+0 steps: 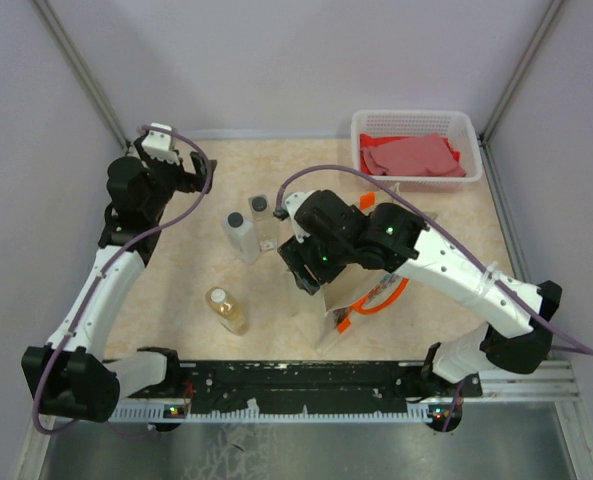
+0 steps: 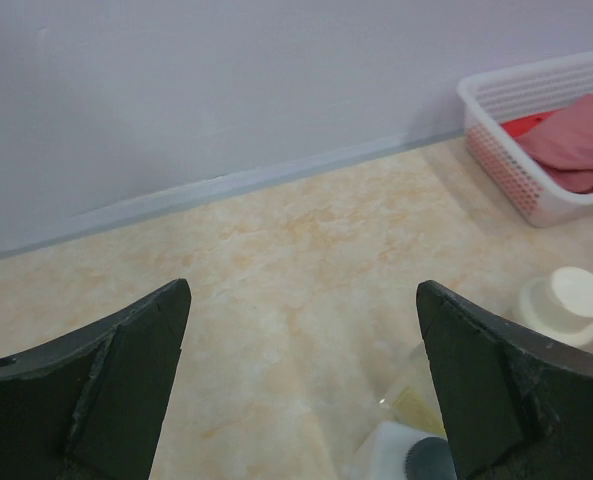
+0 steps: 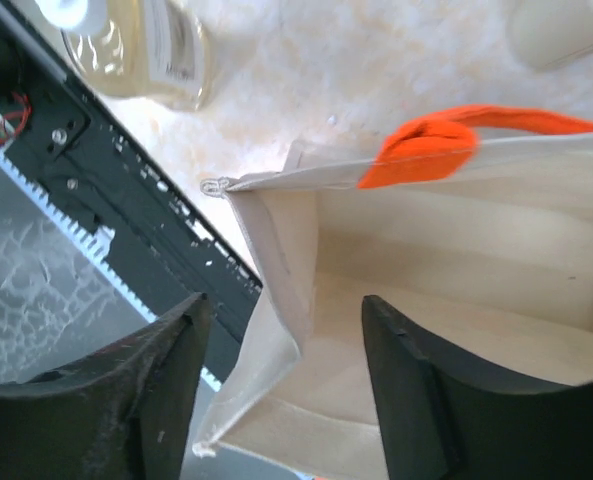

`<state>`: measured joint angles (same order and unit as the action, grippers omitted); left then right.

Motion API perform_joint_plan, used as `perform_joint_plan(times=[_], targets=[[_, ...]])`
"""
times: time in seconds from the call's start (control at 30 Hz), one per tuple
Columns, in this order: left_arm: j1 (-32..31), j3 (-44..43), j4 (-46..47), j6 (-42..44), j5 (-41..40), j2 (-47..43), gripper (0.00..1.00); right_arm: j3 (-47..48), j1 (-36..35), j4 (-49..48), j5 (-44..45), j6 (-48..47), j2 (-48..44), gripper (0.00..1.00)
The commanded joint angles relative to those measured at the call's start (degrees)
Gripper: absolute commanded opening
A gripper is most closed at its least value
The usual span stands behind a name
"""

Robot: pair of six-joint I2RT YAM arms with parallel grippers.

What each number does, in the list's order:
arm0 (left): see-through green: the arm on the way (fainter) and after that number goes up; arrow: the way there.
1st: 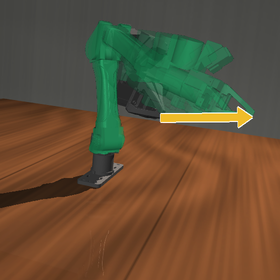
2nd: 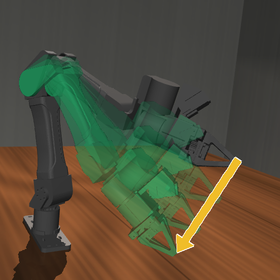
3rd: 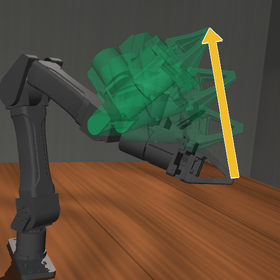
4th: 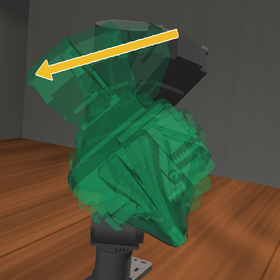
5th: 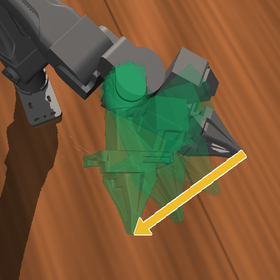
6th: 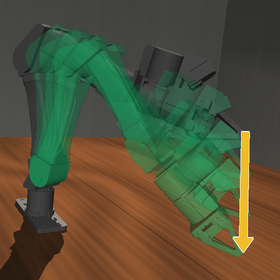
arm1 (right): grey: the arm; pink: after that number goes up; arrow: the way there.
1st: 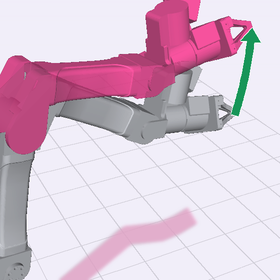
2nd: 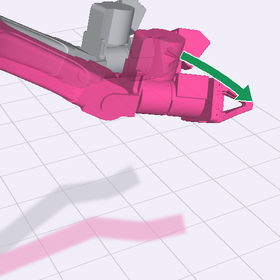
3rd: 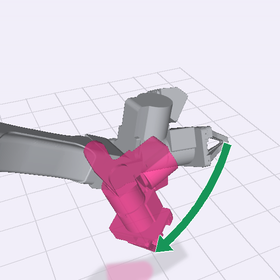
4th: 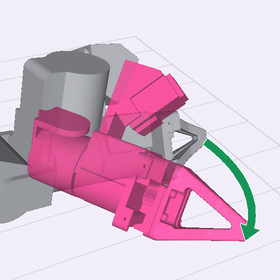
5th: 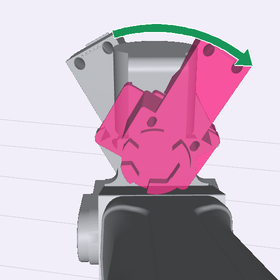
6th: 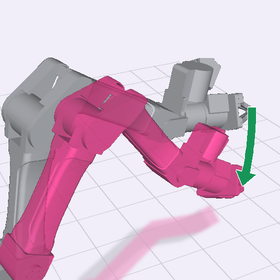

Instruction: Place the personal care products into the canvas bag

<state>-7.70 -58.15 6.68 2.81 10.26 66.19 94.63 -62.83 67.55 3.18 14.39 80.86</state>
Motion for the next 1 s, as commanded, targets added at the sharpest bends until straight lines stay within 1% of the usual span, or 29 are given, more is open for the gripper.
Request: perform_joint_plan(times=[0.0,0.07,0.13,0.27,0.3,0.37,0.4,0.47,0.57,0.67,0.8,0.97], targets=[[-4.6,-4.2,1.8,-0.8,5.9,2.8,1.00,8.2,-0.2,0.7,10.8,0.3,-4.1,0.67],[-5.9,-6.5,1.4,-1.8,7.6,5.4,1.00,10.5,-0.1,0.5,16.5,0.5,-4.2,0.75],[-6.7,-9.7,0.0,-2.2,9.5,8.6,1.00,12.4,1.4,0.3,21.9,0.3,-3.7,0.80],[-7.2,-20.6,-10.4,-3.6,13.5,17.3,1.00,14.1,11.0,0.6,25.6,2.0,-2.5,0.80],[-7.2,-23.3,-13.4,-3.9,14.8,20.1,1.00,13.6,14.7,0.1,25.7,2.4,-2.6,0.80],[-7.4,-26.3,-14.4,-4.4,17.2,22.9,1.00,11.6,20.6,-1.2,25.0,2.4,-3.0,0.80],[-7.7,-26.6,-13.9,-4.3,18.5,23.6,1.00,10.3,23.1,-1.8,24.3,1.7,-3.0,0.81],[-8.4,-26.8,-13.1,-4.1,19.2,24.4,1.00,8.3,26.0,-2.4,24.3,-0.9,-2.8,0.82],[-9.6,-27.8,-14.5,-2.9,19.4,25.7,1.00,6.4,26.9,-2.5,25.5,-6.0,-1.8,0.89],[-10.7,-27.9,-16.4,-1.3,19.8,26.6,1.00,5.0,28.3,-3.0,23.3,-9.5,-1.2,0.92],[-11.6,-24.3,-15.1,-0.4,22.6,26.0,1.00,3.4,30.3,-4.3,20.2,-12.3,-0.9,0.94],[-13.9,-22.9,-14.7,2.1,24.0,27.9,1.00,2.6,33.2,-3.5,20.2,-14.8,0.7,0.95]])
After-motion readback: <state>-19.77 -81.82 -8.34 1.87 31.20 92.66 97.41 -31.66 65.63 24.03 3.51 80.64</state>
